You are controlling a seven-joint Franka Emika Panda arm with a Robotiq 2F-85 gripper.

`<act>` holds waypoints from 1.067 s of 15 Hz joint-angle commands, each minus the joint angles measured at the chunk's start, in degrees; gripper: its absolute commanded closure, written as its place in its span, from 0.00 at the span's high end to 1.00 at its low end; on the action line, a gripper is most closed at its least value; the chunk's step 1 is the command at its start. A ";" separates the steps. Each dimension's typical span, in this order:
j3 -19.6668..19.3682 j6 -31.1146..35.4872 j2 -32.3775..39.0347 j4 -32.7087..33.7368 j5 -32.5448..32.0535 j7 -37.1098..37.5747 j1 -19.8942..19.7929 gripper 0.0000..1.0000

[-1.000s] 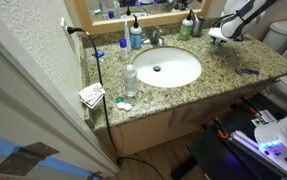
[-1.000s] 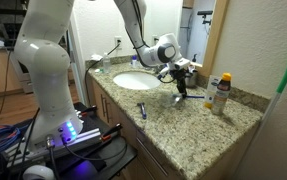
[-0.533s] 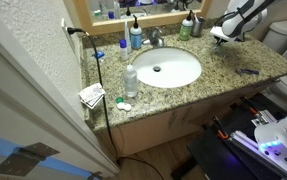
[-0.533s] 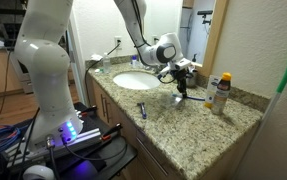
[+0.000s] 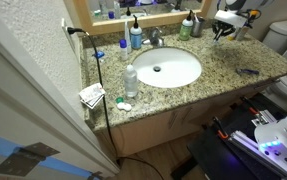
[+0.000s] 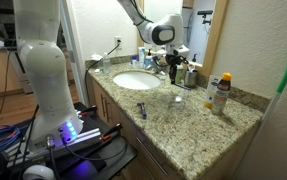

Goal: Put the toothbrush in the silver cup

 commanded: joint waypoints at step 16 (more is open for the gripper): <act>2.26 -44.04 -0.40 22.07 24.84 -12.32 -9.07 0.11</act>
